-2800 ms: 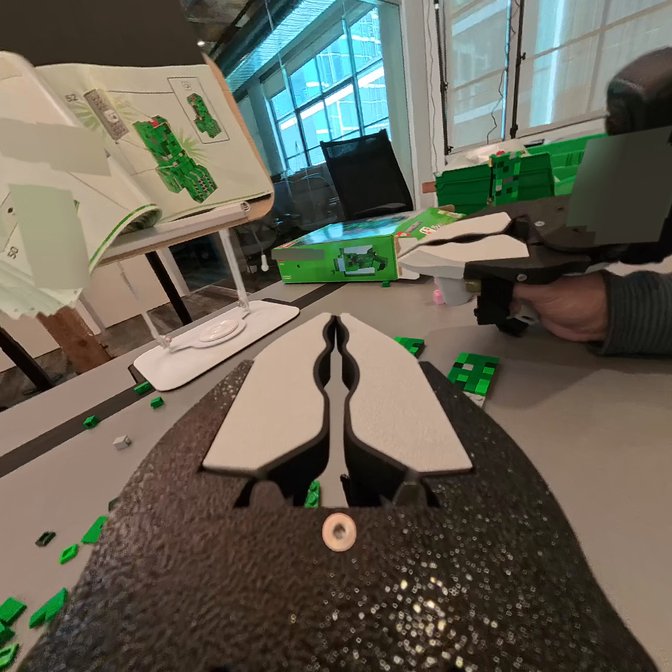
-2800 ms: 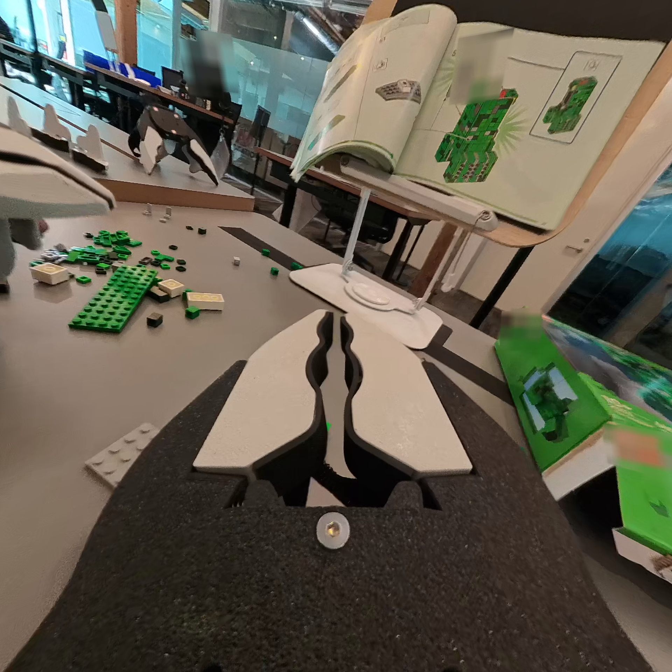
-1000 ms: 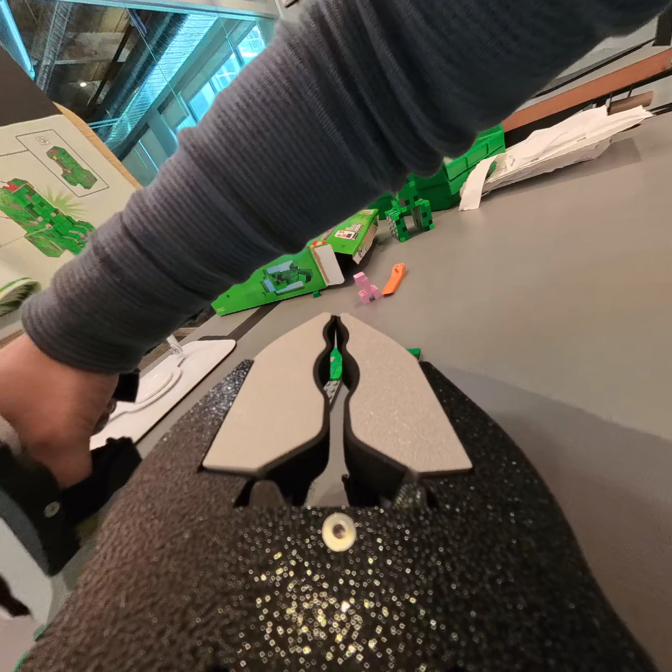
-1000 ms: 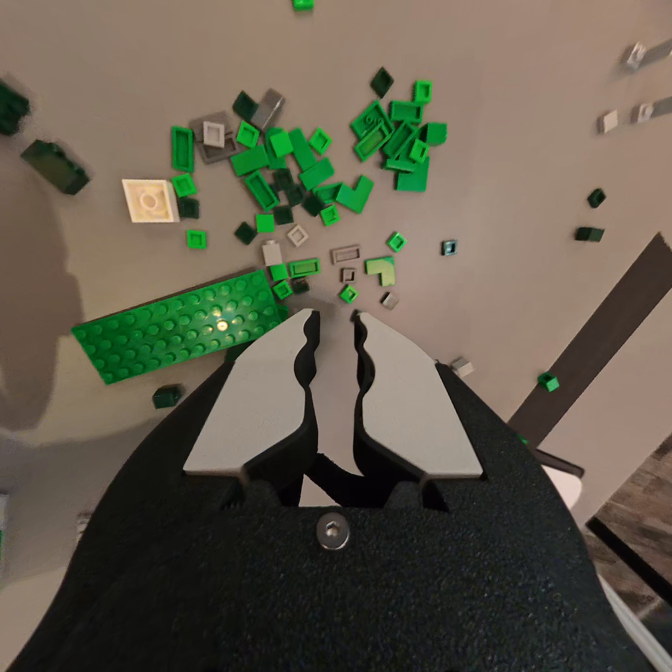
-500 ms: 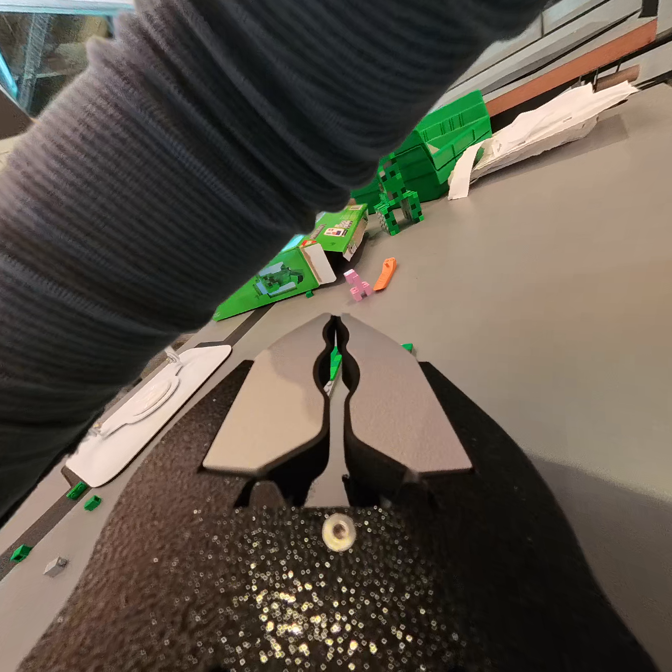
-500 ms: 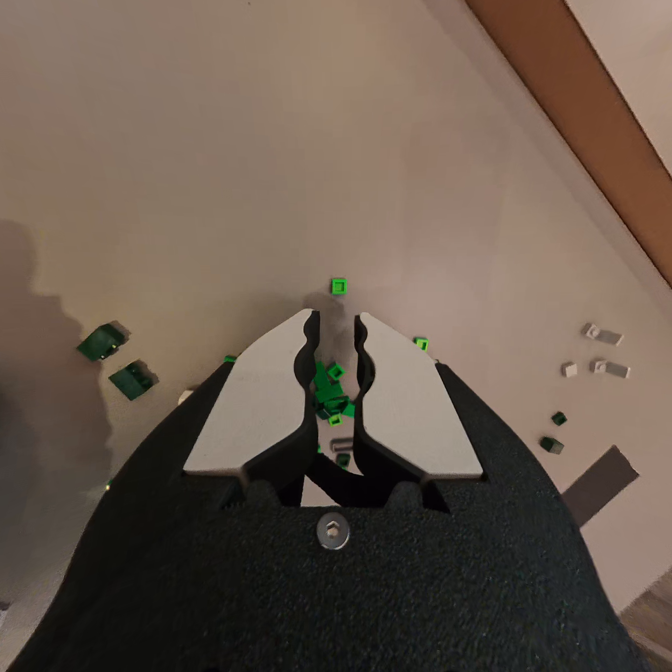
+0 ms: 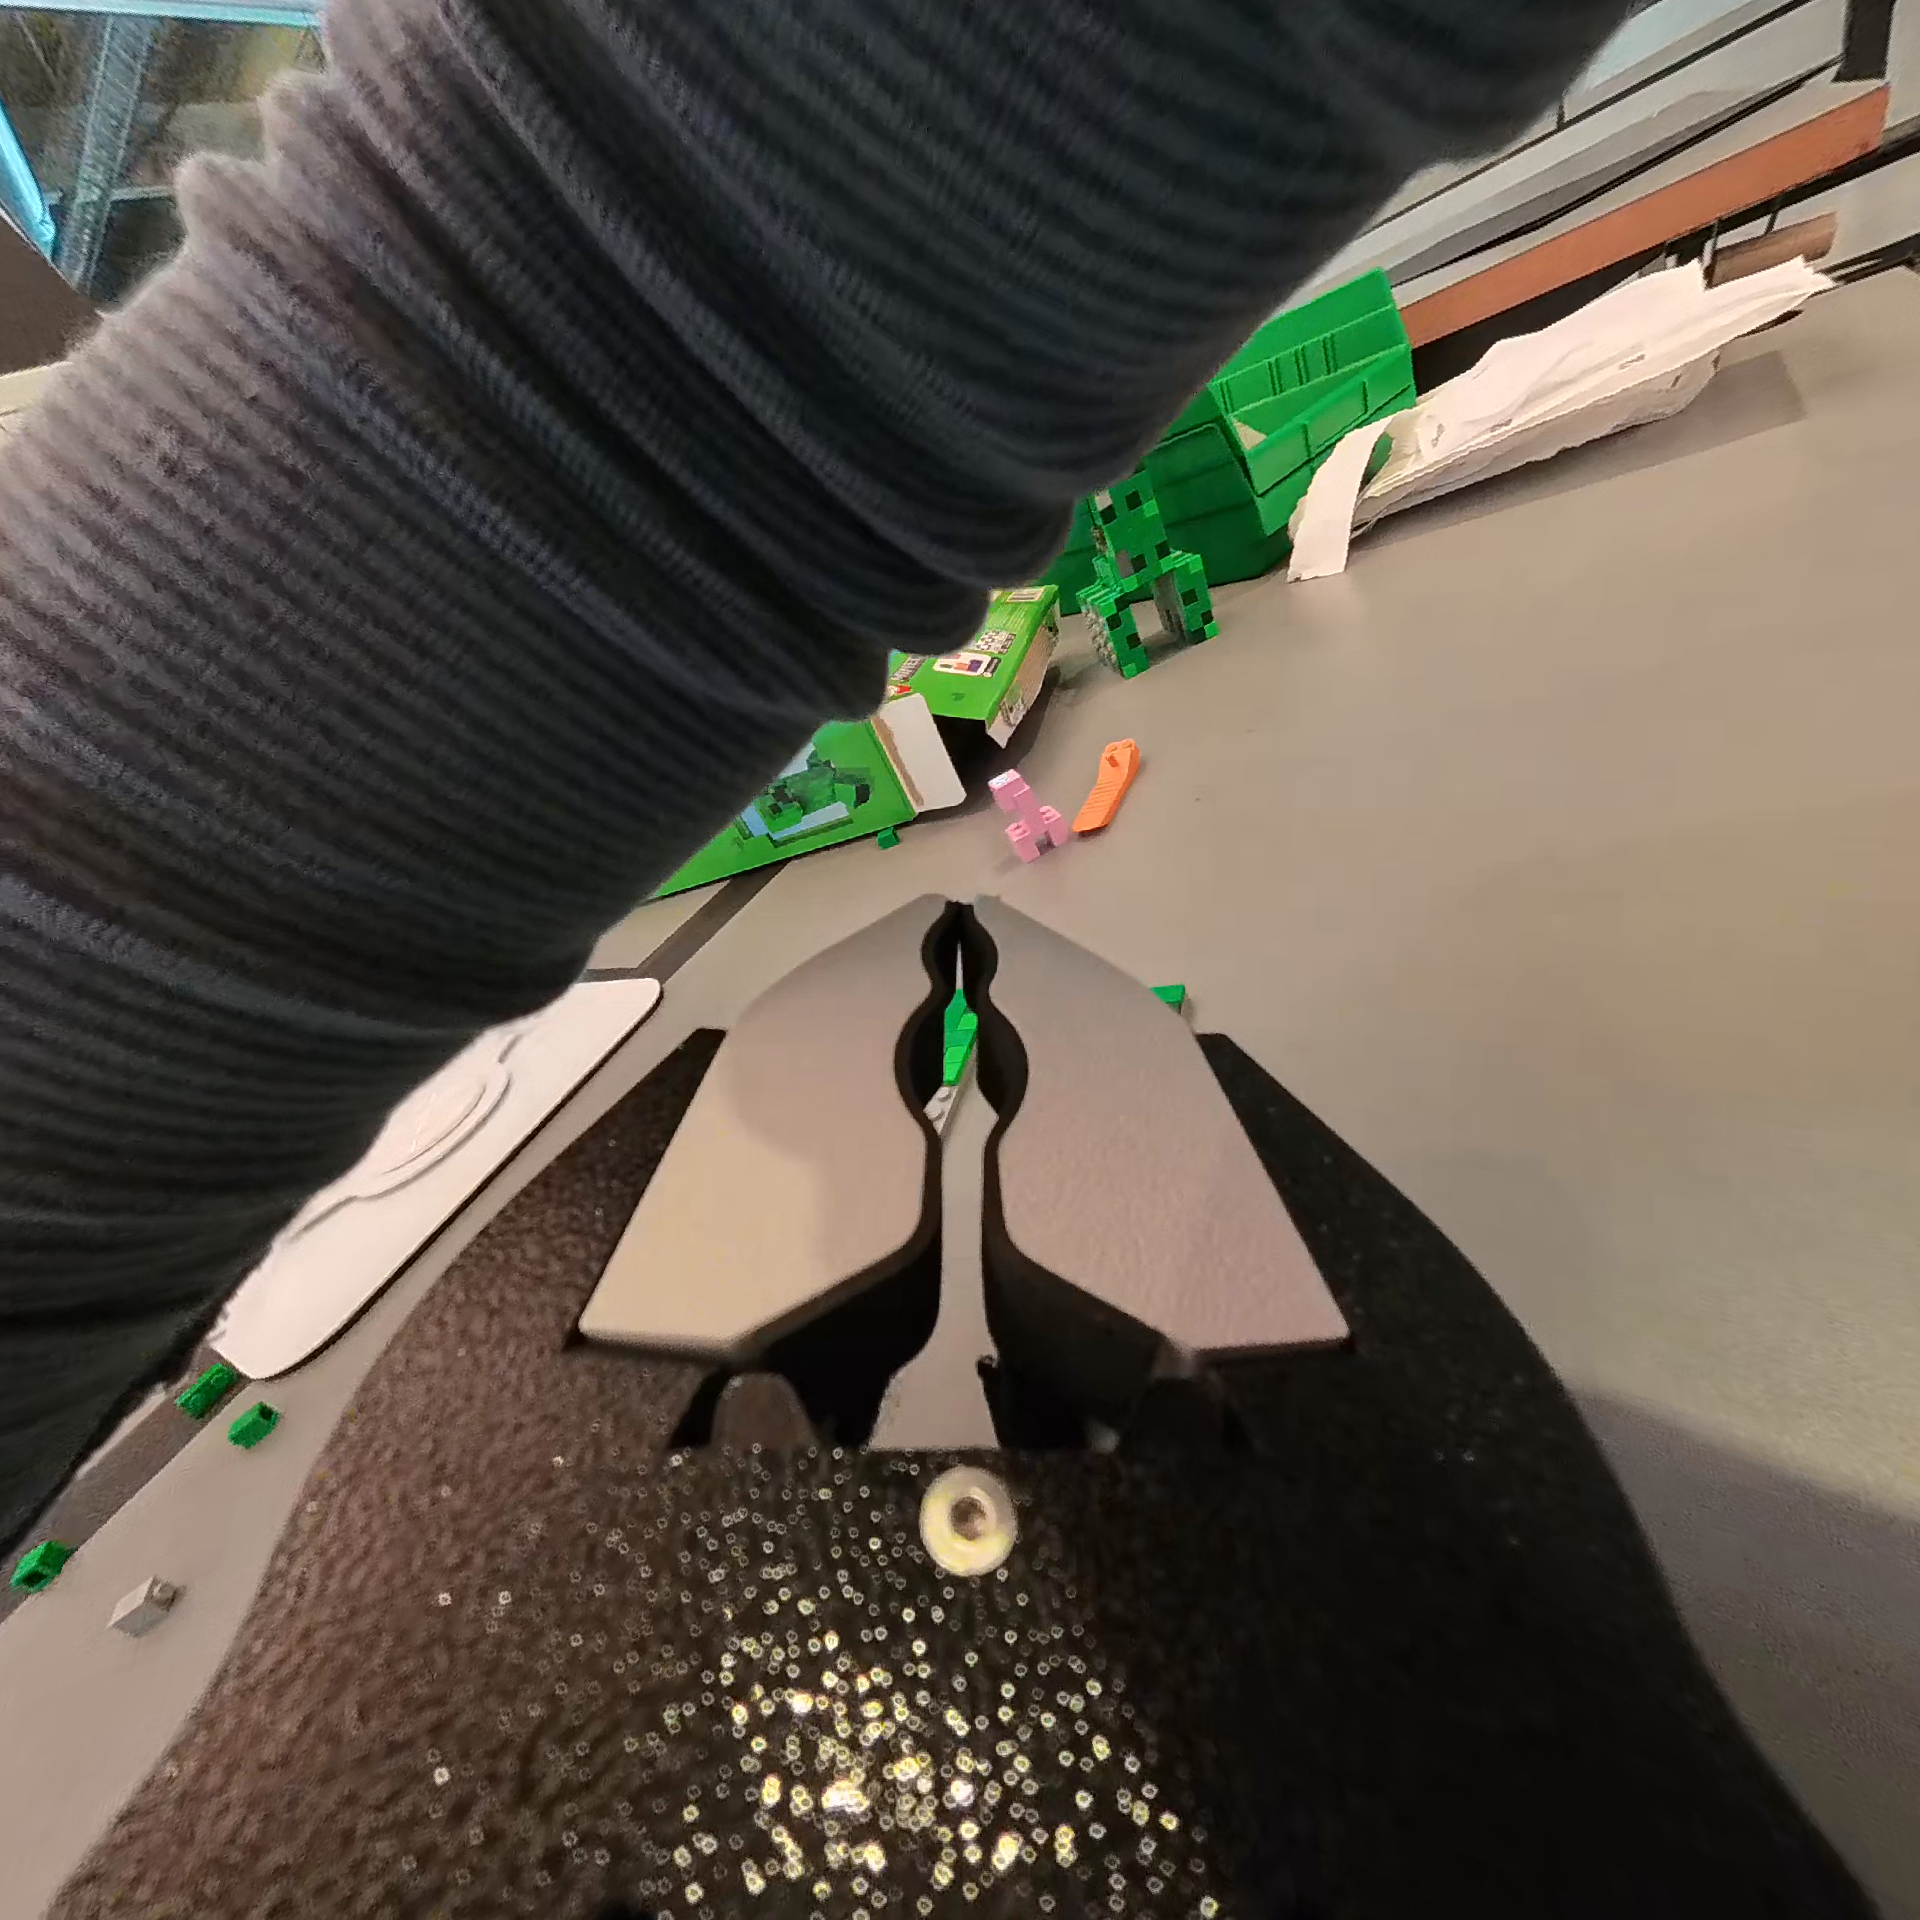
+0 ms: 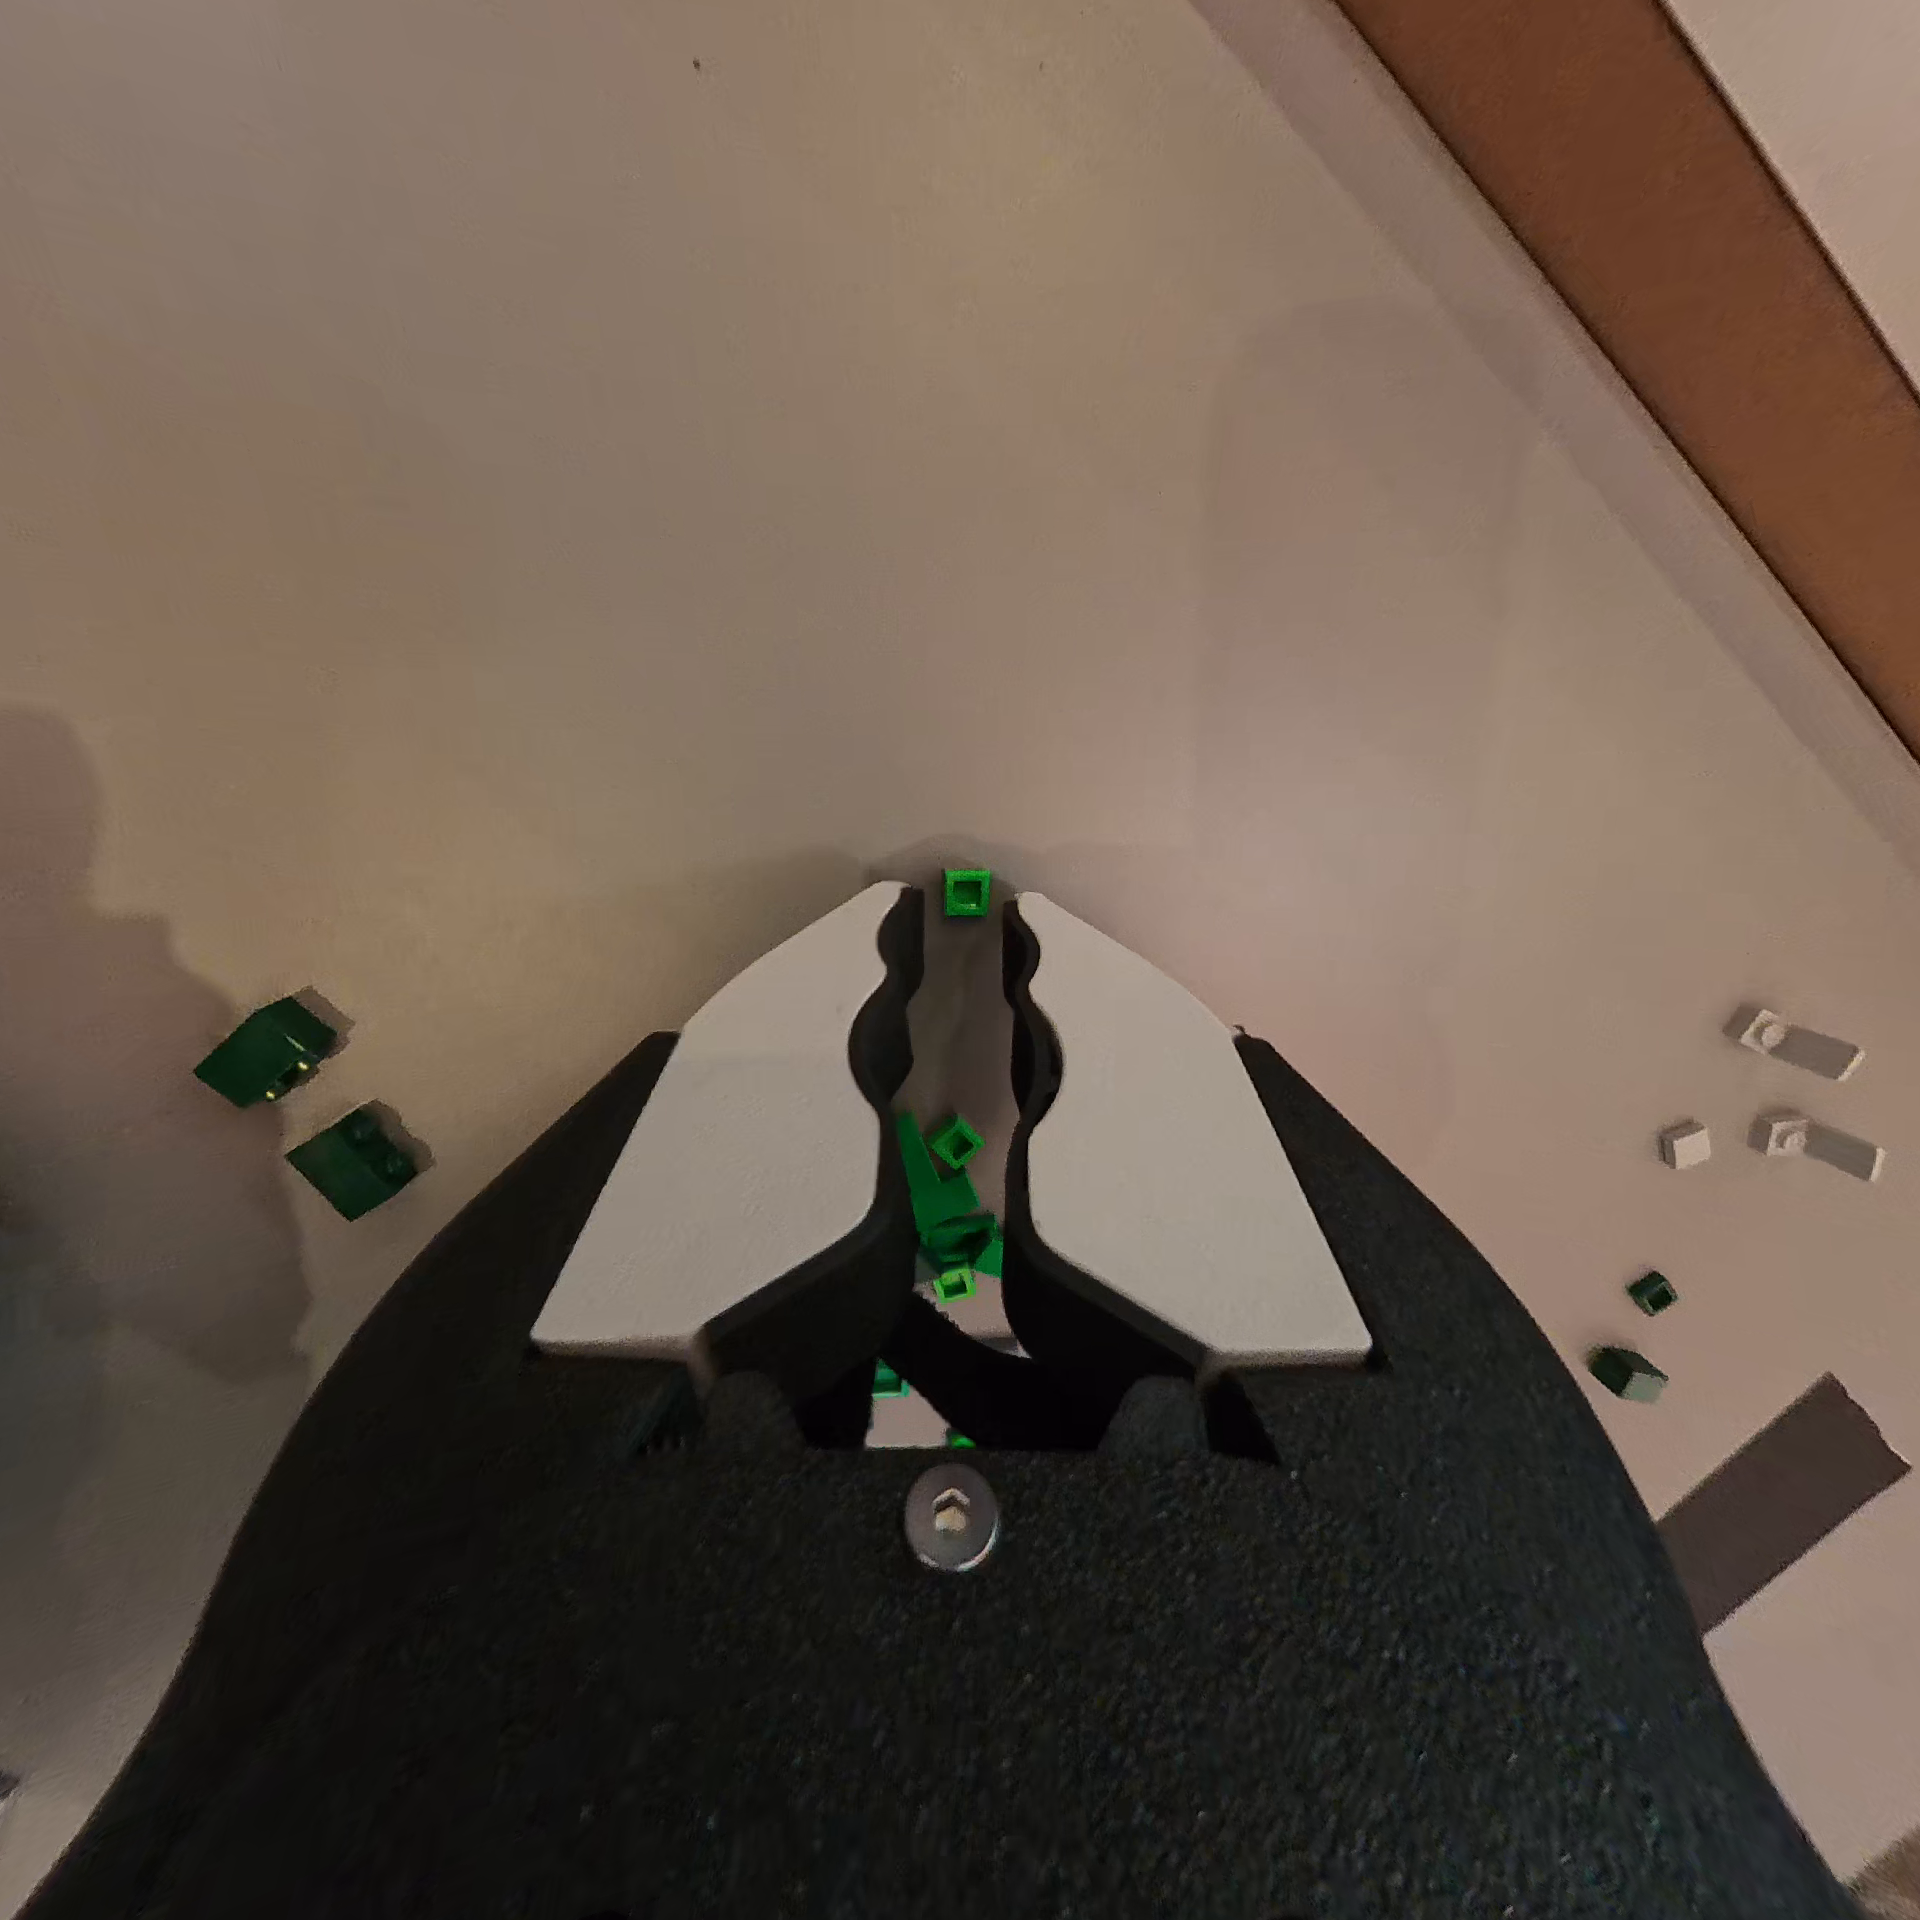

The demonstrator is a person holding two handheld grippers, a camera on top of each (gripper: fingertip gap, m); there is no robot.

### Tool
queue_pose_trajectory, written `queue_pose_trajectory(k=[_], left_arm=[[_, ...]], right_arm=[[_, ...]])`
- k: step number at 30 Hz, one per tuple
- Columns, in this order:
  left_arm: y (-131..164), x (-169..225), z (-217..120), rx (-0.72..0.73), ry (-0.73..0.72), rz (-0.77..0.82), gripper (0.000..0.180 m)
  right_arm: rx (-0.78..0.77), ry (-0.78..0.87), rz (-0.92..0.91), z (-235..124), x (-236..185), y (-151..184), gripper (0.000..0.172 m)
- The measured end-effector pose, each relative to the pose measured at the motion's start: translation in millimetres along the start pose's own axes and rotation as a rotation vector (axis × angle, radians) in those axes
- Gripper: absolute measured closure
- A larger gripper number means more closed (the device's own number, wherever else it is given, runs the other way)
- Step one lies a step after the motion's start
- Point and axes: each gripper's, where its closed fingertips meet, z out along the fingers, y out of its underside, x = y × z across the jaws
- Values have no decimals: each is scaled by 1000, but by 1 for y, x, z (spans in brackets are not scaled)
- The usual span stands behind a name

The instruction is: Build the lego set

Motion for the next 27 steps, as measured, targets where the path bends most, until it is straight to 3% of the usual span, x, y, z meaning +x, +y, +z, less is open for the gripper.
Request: queue_pose_trajectory(k=[7,11,15,18,21,27], left_arm=[[1,-3,-1,1,-6,-17,180],[-4,-9,-6,26,-46,-24,180],[-17,-25,-19,94,-169,40,180],[-25,-41,-30,139,-278,35,160],[-22,-53,-35,124,-346,31,151],[-25,-39,-32,103,-302,149,159]], right_arm=[[98,86,49,-13,3,-3,165],[341,179,251,-84,-8,9,165],[653,191,556,-161,-52,44,165],[912,101,790,-198,-99,68,165],[1078,-12,944,-208,-144,82,165],[1215,-143,1088,-202,-201,86,165]])
